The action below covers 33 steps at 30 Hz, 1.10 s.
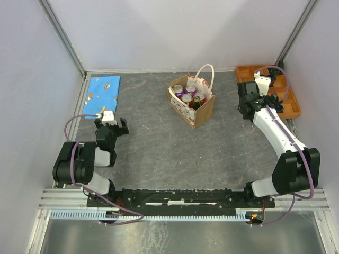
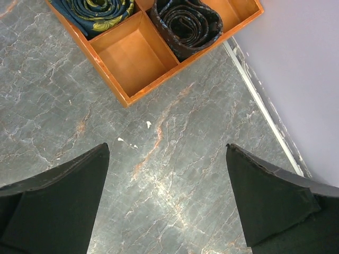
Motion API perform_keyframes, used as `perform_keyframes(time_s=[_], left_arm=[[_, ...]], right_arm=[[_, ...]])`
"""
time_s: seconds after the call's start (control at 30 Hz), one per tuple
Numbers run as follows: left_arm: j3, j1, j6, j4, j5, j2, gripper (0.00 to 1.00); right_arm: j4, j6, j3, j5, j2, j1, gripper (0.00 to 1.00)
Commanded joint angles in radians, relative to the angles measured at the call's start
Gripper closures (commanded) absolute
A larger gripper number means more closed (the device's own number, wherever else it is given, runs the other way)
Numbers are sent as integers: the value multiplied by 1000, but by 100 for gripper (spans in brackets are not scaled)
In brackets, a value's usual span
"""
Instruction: Take the beverage out of the canvas bag
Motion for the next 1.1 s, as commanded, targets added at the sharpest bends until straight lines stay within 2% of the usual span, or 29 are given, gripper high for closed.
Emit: perform_keyframes(time_s=[0.0,0.27,0.5,0.63,0.77,0.83,0.87,1.0,1.07], left_arm=[[24,2,-11,31,5,-2,1],[24,3,-10,32,6,-4,1],[24,3,-9,32,6,-3,1],[24,3,-10,31,5,-2,1],[24,4,-10,32,5,-3,1],[24,3,-10,31,4,-3,1],[23,3,-10,32,5,-2,1],[24,3,-9,31,4,-2,1],[24,3,-10,31,4,-2,1]], right_arm=[[37,-14,-9,-1,-48,7,1],[75,-54,-35,-61,-75,7,1],[183,-115,-74,-323,-169,12,1],[231,-141,-87,-455,-216,30,7],[316,-155,-132,-593,-268,61,18],[361,-156,-157,-666,-288,71,28],[387,-155,-168,-698,-296,78,33],[486,-145,-210,-798,-299,98,68],[535,-138,-228,-849,-287,104,76]])
